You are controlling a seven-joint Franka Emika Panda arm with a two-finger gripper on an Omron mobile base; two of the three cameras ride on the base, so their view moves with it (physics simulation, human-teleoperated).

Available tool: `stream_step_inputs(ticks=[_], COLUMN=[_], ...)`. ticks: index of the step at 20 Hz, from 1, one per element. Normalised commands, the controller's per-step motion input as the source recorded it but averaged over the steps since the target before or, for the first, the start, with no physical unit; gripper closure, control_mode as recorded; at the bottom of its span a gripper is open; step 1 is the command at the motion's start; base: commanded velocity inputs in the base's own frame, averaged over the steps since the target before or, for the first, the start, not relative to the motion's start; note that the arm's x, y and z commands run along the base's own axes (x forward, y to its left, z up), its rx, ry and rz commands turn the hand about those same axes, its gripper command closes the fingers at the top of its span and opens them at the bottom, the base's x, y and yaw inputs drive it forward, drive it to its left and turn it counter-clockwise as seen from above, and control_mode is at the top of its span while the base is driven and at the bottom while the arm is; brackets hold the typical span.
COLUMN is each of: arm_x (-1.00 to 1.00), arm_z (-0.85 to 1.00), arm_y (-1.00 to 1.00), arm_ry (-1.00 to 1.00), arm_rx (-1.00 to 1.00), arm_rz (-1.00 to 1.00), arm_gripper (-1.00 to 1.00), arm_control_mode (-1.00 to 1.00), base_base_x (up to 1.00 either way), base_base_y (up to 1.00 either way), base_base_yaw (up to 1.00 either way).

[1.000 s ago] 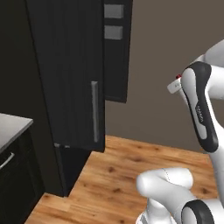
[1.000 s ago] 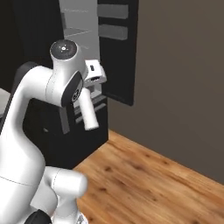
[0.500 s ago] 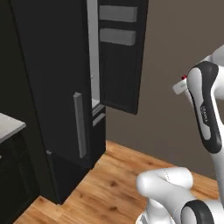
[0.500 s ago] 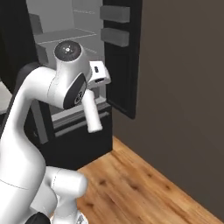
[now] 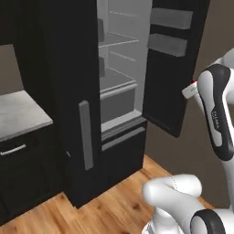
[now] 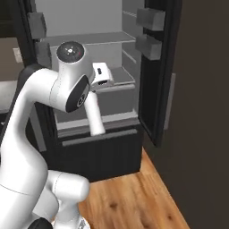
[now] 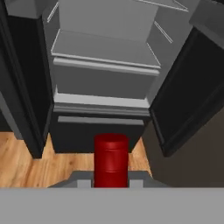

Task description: Place the liquors on the top shelf of the fridge to keep them out of children's reach, and place the apple on lower shelves for easy access.

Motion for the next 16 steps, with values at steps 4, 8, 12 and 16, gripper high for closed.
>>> stream_step_inputs(ticks=[4,8,12,16], arm_x=[0.0,0.0,0.0,0.0], arm_z=[0.0,0.0,0.0,0.0], arm_y=[0.0,0.0,0.0,0.0], arm_ry=[0.0,0.0,0.0,0.0], arm_rx=[0.0,0.0,0.0,0.0], arm_rz=[0.0,0.0,0.0,0.0], arm_gripper=[1.0,1.0,1.0,1.0], arm_control_mode=[1.0,1.0,1.0,1.0], base_base_x=[0.51,0.48,0.52,0.57], base_base_y=[-0.59,-0.62,-0.62,-0.54], base_base_yaw=[0.66,0.65,0.57,0.3])
